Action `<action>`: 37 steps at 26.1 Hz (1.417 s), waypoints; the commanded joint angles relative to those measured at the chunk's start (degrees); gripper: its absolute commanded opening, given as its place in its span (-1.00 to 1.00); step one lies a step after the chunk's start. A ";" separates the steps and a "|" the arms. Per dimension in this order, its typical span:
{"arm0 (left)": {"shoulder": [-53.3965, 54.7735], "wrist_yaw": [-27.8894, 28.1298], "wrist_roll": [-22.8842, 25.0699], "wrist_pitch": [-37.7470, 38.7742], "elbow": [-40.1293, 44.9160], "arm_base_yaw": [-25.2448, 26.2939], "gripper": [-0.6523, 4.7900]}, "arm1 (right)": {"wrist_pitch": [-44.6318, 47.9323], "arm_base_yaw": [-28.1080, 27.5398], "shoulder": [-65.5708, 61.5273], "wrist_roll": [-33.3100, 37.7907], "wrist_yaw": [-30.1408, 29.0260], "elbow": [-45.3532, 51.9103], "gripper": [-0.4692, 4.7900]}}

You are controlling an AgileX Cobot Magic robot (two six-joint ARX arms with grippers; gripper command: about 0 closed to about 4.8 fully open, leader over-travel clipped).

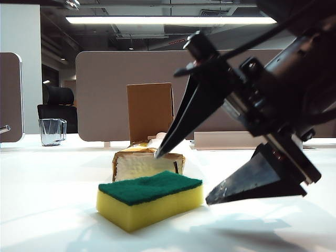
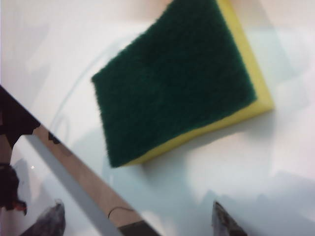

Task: Move the sponge from left to right to wipe the table, avoiding obstacles on the table, and finally reaching the bottle of mineral water.

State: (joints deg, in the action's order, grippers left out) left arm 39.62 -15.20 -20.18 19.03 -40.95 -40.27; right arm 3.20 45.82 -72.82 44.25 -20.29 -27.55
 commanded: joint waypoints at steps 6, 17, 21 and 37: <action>-6.12 -0.07 0.22 3.74 -0.44 0.04 0.74 | 2.34 0.04 -7.78 0.57 1.29 -5.22 0.63; -9.27 -0.52 0.02 5.84 -0.48 0.04 0.74 | 4.66 0.02 -12.20 2.89 5.64 -5.64 0.61; -9.60 -0.66 0.04 6.12 -0.48 0.04 0.74 | 4.83 0.15 -13.75 4.00 6.47 -5.68 0.56; -11.87 -0.63 0.07 7.52 -1.07 0.04 0.74 | 1.70 1.44 -16.92 5.27 11.85 -5.68 -0.02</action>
State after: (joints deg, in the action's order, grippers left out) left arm 27.70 -15.59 -20.21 26.98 -41.32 -40.27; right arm 9.91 47.24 -88.49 48.86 -10.26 -33.91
